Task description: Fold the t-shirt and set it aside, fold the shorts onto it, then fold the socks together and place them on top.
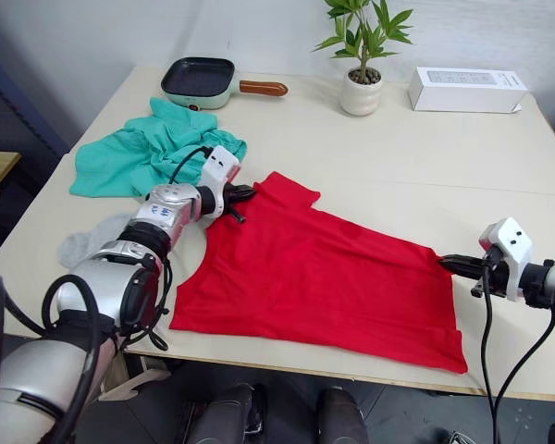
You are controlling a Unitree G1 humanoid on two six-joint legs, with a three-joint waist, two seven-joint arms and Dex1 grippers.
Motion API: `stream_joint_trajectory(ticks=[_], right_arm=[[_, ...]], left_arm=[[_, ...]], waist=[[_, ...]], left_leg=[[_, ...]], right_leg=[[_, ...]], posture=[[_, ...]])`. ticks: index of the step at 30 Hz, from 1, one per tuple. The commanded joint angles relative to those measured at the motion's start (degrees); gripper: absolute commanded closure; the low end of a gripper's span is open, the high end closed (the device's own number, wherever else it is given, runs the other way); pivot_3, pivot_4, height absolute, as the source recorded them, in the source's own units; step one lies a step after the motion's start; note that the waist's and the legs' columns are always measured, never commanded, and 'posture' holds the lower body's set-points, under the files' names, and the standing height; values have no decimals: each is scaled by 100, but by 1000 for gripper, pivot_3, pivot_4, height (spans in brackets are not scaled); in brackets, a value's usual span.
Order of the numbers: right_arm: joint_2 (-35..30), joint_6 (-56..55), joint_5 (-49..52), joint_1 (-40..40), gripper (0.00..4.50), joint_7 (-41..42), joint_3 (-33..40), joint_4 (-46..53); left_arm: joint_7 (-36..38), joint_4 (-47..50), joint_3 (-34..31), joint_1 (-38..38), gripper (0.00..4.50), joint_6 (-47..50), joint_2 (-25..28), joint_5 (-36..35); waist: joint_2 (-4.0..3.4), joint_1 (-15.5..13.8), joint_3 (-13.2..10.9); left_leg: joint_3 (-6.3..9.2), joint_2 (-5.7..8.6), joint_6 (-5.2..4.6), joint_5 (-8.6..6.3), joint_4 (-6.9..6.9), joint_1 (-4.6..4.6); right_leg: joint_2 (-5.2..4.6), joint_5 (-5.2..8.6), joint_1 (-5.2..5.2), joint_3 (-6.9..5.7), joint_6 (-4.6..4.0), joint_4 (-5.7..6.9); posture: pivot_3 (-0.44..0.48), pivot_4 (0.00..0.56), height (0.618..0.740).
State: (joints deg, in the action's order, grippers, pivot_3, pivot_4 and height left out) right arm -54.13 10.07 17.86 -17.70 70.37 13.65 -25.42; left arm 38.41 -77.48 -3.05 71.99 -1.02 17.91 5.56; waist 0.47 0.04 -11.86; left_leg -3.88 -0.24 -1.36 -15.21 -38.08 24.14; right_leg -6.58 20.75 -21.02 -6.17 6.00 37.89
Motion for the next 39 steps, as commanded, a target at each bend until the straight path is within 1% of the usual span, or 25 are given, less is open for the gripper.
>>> stream_joint_trajectory(ticks=[1, 6, 12, 17, 21, 26, 30, 34, 37, 39], right_arm=[[-61, -16, 94, -51, 4500, -25, 142, 85], [-28, -87, 90, -39, 4500, -36, 147, 28], [42, -97, 205, -142, 4500, -153, 265, 14], [62, 13, 487, -289, 4500, -348, 567, 49], [77, 183, 709, 46, 4500, -356, 787, 440], [143, 317, 912, 862, 4500, -373, 1025, 1103], [235, 155, 816, 1391, 4500, -450, 1043, 1258], [370, -274, 473, 1565, 4500, -620, 819, 1072], [376, -386, 330, 1586, 4500, -650, 670, 1033], [322, -183, 312, 1546, 4500, -714, 626, 1023]], left_arm=[[528, 174, -139, 53, 4489, -137, 262, -157], [1298, 326, -103, -44, 4489, -284, 545, -205], [1665, 483, -51, -114, 4489, -587, 712, -178], [1944, 768, -96, -272, 4489, -808, 834, -287], [2253, 1224, 68, -719, 4489, -1167, 963, -228], [2380, 2272, 31, -1513, 4489, -1024, 992, -501], [2357, 3435, 172, -2353, 4489, -811, 1035, -569], [2036, 4479, 227, -3048, 4489, -307, 1031, -596], [1915, 4969, 254, -3294, 4489, 119, 1071, -659], [1985, 5181, 247, -3322, 4489, 534, 1165, -762]], waist=[[0, 0, 0], [0, -2, 0], [0, -2, 0], [-1, 3, 0], [-1, 0, 1], [-1, -6, 1], [-1, -9, 3], [-1, -6, 3], [-1, -8, 3], [-1, -8, 3]], left_leg=[[0, 0, 0, 0, 0, 0], [0, 1, 0, 0, -1, 0], [0, 1, 0, 0, -1, 0], [0, -1, 0, 0, -1, 0], [0, 0, 0, 0, -1, 0], [2, -1, -1, 0, -1, 0], [4, -1, -3, -1, -3, -3], [6, -2, -3, -1, -5, -9], [10, -5, -4, -1, -7, -21], [10, -4, -4, -1, -3, -33]], right_leg=[[0, 0, 0, 0, 0, 0], [0, 0, 0, 0, 0, 0], [-1, 0, 0, 0, 0, 0], [0, 0, -1, 0, 0, 2], [0, 0, 0, 0, 0, 2], [0, 0, 2, 0, 0, 1], [-2, 0, 8, 3, 0, -1], [-4, 0, 16, 5, 0, -1], [-3, 0, 31, 5, 0, -1], [-4, 0, 42, 6, 0, -4]], posture=[[0, 150, 740], [0, 150, 740], [0, 150, 740], [0, 150, 740], [0, 150, 740], [0, 150, 740], [0, 150, 740], [0, 150, 740], [0, 150, 740], [0, 150, 740]])
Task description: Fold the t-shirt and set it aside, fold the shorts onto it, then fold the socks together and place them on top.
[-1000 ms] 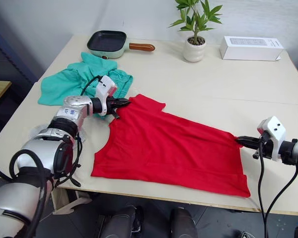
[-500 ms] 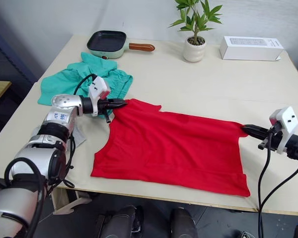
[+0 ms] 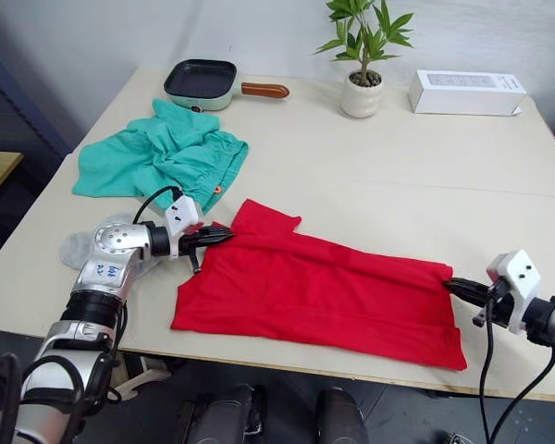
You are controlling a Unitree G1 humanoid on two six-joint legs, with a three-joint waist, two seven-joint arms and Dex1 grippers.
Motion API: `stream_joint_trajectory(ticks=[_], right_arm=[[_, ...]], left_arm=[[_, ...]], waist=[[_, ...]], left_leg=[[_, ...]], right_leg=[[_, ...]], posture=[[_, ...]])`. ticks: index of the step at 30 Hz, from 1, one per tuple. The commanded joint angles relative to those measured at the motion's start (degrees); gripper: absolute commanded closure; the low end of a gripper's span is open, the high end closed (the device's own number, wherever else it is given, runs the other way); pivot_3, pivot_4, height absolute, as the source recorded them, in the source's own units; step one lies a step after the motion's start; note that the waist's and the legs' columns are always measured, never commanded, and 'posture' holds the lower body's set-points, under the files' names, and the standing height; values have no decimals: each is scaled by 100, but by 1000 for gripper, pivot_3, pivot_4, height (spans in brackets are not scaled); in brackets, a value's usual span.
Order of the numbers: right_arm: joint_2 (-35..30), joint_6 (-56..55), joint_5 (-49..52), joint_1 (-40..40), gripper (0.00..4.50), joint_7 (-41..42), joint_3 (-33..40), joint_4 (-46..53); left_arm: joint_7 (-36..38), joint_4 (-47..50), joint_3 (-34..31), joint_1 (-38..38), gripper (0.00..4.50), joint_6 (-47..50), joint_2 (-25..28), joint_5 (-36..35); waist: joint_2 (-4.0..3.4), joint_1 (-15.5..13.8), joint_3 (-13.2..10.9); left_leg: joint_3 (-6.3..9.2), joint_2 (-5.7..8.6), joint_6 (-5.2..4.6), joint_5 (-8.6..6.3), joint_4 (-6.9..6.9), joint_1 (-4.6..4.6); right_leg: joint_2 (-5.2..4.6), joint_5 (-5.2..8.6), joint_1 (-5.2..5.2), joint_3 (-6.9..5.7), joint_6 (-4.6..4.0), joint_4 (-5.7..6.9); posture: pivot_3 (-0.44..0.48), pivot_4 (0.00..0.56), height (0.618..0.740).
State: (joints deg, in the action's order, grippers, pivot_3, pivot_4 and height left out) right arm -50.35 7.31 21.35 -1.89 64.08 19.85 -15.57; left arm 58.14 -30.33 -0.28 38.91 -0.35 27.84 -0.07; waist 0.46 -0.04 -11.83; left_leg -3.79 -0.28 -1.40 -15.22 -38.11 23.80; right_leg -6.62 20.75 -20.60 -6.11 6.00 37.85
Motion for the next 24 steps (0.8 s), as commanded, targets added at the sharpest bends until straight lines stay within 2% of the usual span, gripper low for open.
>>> stream_joint_trajectory(ticks=[1, 5, 8, 11, 13, 14, 19, 24], right_arm=[[-90, 195, -33, -45, 4307, -110, 6, 43], [-336, 472, 112, -66, 3229, 138, 91, 147], [-553, 433, 98, -115, 2137, 251, 174, 92], [-895, 699, 257, -219, 1044, 517, 302, 41], [-1033, 811, 321, -384, 324, 588, 353, -29], [-1070, 850, 337, -445, 25, 606, 363, -58], [-1006, 726, 234, -677, 25, 612, 176, -51], [-968, 742, 176, -628, 25, 665, -2, 123]], left_arm=[[43, 514, -50, 9, 4276, 632, 217, -259], [509, 391, -63, 585, 3252, 1932, 548, -627], [504, -77, -75, 1272, 2282, 2689, 614, -741], [489, -1223, 69, 2312, 1321, 3053, 447, -643], [-88, -2149, 92, 2843, 708, 2874, 147, -450], [-330, -2496, 80, 3018, 698, 2805, 36, -390], [-1121, -3754, 428, 3328, 698, 1763, -578, 192], [-1425, -4275, 494, 3384, 698, 1375, -943, 430]], waist=[[0, 0, 0], [0, 0, 0], [1, -11, 0], [1, -75, 0], [3, -110, 2], [4, -118, 2], [10, -107, 3], [11, -128, 2]], left_leg=[[0, 0, 0, 0, 2, -5], [-3, -1, 0, 0, 6, -14], [-4, 0, 0, 0, 5, -14], [-4, 6, -3, -2, 3, -15], [-7, 9, -7, -4, 5, -16], [-8, 9, -10, -5, 6, -18], [-12, 7, -10, -6, 12, -15], [-14, 10, -10, -6, 6, -7]], right_leg=[[0, 0, 5, 0, 0, -2], [2, 0, 10, 1, 0, -1], [3, 0, 12, 1, 0, -3], [2, 0, 15, 2, 1, -5], [1, -1, 15, 3, 2, -6], [0, -1, 16, 4, 2, -6], [0, -1, 9, 3, 3, -10], [-3, -2, 0, 2, 4, -8]], posture=[[0, 150, 740], [0, 150, 740], [0, 150, 740], [0, 150, 740], [0, 150, 740], [0, 150, 740], [0, 150, 740], [0, 150, 740]])
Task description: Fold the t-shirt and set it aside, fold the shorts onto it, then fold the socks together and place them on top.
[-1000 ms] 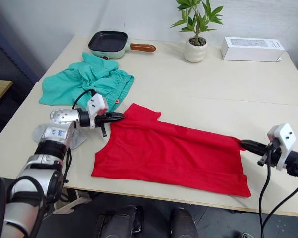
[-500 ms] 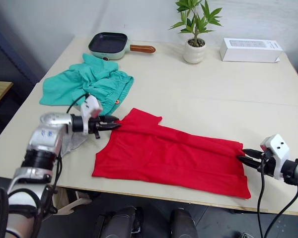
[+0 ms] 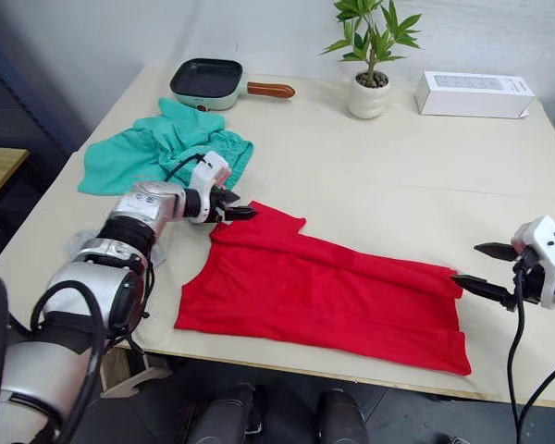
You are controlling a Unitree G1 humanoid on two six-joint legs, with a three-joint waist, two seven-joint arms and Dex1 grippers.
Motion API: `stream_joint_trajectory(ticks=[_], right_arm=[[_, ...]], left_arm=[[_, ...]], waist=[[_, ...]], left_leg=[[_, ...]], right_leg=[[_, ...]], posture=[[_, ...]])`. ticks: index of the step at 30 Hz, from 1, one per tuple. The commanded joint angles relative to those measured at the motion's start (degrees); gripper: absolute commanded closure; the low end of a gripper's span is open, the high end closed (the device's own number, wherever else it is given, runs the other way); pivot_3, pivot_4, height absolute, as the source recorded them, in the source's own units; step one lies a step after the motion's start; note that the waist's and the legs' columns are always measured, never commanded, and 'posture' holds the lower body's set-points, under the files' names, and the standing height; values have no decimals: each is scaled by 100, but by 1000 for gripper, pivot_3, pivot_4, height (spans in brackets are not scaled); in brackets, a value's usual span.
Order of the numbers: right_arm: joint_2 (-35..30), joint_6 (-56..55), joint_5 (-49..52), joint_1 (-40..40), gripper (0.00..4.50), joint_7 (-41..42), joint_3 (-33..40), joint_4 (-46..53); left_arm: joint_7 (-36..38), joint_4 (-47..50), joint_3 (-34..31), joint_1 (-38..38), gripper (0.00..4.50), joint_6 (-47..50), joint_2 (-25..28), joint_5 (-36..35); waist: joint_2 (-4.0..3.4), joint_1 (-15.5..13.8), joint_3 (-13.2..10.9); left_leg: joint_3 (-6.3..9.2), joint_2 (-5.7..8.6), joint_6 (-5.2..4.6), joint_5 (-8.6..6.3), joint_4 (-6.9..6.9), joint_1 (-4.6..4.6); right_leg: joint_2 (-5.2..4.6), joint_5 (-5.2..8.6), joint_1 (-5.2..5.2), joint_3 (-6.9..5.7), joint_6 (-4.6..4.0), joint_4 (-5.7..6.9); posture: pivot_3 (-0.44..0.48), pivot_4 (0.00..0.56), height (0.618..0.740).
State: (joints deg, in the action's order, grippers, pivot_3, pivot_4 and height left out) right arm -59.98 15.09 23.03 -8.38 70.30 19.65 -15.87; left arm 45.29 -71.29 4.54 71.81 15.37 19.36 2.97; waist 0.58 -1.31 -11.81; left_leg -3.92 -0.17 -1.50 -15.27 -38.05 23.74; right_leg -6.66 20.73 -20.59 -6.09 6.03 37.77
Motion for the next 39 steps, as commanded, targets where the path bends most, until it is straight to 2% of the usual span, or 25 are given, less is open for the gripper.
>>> stream_joint_trajectory(ticks=[1, 4, 13, 20, 24, 32, 33, 34, 39], right_arm=[[-30, -9, -3, 53, 5, 87, -15, 162], [-110, -88, -122, 148, 0, 183, -117, 103], [-149, -251, -416, -66, 0, 270, -288, -398], [-92, -414, -585, -141, 0, 305, -407, -660], [-55, -466, -616, -224, 953, 301, -443, -752], [-74, -497, -652, -227, 3775, 334, -527, -800], [-73, -497, -657, -224, 4237, 333, -532, -800], [-69, -495, -658, -227, 4469, 330, -533, -800], [-30, -446, -590, -198, 4469, 331, -476, -733]], left_arm=[[-155, -231, 24, 84, 886, -200, -140, 166], [-101, -305, 24, 46, 1586, -311, -252, 230], [-146, -311, -153, 23, 4483, -639, -437, 219], [-173, -303, -264, 3, 4483, -871, -465, 173], [-140, -294, -278, -20, 4500, -891, -460, 181], [-91, -277, -293, -59, 4500, -934, -430, 179], [-92, -276, -295, -60, 4500, -938, -426, 179], [-89, -273, -304, -63, 4500, -957, -419, 172], [-31, -235, -388, -80, 4500, -1091, -370, 110]], waist=[[0, -2, 0], [0, -18, 0], [1, -5, 0], [1, -2, 0], [1, -1, 0], [1, -1, 0], [1, -1, 0], [1, -1, 0], [1, -1, 0]], left_leg=[[0, 0, 0, 0, -2, -1], [3, 1, 0, 0, -3, -2], [3, 4, 0, 0, -3, -2], [2, 3, 0, 0, -3, -2], [3, 3, 0, 0, -3, -1], [2, 4, 0, 0, -3, -1], [2, 3, 0, 0, -3, -1], [3, 3, 0, 0, -3, -2], [3, 3, 0, 0, -3, -1]], right_leg=[[0, -1, 3, 0, 1, 0], [-1, -1, 6, -1, 2, -1], [-2, -1, 6, -2, 3, -1], [-2, -1, 6, -2, 3, -1], [-2, -2, 5, -2, 3, -1], [-2, -2, 5, -2, 3, -2], [-2, -1, 5, -2, 3, -2], [-2, -1, 5, -2, 3, -2], [-2, -2, 5, -2, 3, -2]], posture=[[0, 150, 740], [0, 150, 740], [0, 150, 740], [0, 150, 740], [0, 150, 740], [0, 150, 740], [0, 150, 740], [0, 150, 740], [0, 150, 740]])
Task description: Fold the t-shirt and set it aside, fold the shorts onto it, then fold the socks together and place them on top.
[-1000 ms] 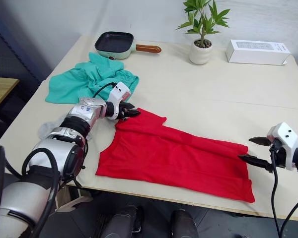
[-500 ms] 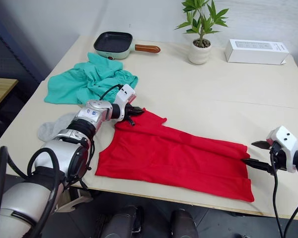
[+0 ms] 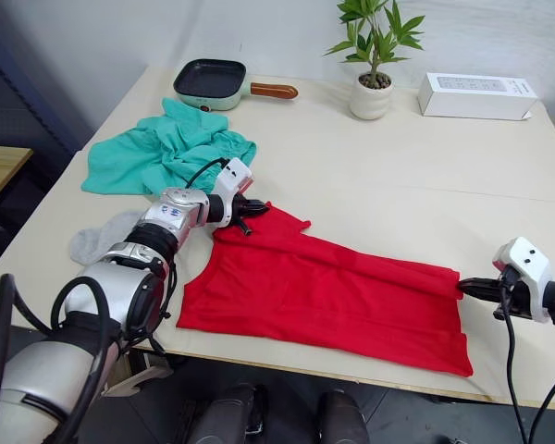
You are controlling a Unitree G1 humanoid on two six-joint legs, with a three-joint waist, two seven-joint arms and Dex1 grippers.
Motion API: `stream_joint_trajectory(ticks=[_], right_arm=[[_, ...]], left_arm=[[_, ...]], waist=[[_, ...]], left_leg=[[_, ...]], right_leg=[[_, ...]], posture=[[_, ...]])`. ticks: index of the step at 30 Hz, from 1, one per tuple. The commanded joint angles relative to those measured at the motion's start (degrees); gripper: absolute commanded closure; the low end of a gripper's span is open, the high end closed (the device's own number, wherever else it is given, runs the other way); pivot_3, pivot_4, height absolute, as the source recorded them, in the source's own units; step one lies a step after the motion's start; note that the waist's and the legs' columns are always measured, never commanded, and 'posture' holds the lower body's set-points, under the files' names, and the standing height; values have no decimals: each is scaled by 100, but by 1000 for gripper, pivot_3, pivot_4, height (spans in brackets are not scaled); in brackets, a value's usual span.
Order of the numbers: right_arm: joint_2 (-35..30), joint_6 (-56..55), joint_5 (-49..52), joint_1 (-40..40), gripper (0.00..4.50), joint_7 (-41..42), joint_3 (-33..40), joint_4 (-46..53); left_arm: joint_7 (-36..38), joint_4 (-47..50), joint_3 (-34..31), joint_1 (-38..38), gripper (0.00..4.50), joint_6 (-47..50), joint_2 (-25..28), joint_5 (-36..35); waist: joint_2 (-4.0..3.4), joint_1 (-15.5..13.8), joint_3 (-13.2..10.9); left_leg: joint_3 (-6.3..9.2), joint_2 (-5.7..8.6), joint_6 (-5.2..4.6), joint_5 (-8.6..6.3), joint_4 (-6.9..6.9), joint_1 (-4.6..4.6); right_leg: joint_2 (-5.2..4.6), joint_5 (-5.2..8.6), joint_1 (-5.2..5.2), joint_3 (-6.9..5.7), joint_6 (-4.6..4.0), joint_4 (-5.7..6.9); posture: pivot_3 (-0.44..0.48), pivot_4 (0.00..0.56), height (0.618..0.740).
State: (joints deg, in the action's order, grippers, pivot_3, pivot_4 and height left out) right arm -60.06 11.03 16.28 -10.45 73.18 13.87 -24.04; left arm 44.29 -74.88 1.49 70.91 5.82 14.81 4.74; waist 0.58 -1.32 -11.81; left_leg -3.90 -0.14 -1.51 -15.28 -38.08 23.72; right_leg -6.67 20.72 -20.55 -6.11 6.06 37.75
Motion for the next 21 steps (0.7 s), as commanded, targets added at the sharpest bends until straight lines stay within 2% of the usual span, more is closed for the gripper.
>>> stream_joint_trajectory(ticks=[1, 11, 14, 20, 21], right_arm=[[-28, -20, 110, 34, 4469, 49, 129, 113], [-68, 255, 272, 196, 4469, -23, 258, 286], [-96, 645, 372, 138, 3886, -75, 240, 326], [-143, 573, 308, 161, 1860, -82, 203, 299], [-148, 595, 309, 168, 1860, -78, 197, 302]], left_arm=[[97, 132, -94, 2, 4500, -160, 104, -64], [363, 205, -223, -56, 4500, -468, 252, -125], [396, 209, -202, -80, 4500, -520, 260, -79], [427, 209, -169, -97, 4500, -547, 248, -43], [424, 209, -167, -98, 4500, -547, 247, -41]], waist=[[0, 0, 0], [0, 3, 0], [0, 3, 0], [0, 7, 0], [0, 6, 0]], left_leg=[[0, 0, 0, 0, 0, 0], [0, 0, 0, 0, 0, 1], [0, -1, 0, 0, 0, 1], [0, -1, 0, 0, 1, 0], [0, -1, 0, 0, 0, 0]], right_leg=[[0, 0, 0, 0, 0, 0], [0, 0, -1, 0, 0, -1], [0, 0, -1, -1, 0, 0], [1, 0, -1, -1, 0, 0], [1, 0, -1, -1, 0, 0]], posture=[[0, 150, 740], [0, 150, 740], [0, 150, 740], [0, 150, 740], [0, 150, 740]])
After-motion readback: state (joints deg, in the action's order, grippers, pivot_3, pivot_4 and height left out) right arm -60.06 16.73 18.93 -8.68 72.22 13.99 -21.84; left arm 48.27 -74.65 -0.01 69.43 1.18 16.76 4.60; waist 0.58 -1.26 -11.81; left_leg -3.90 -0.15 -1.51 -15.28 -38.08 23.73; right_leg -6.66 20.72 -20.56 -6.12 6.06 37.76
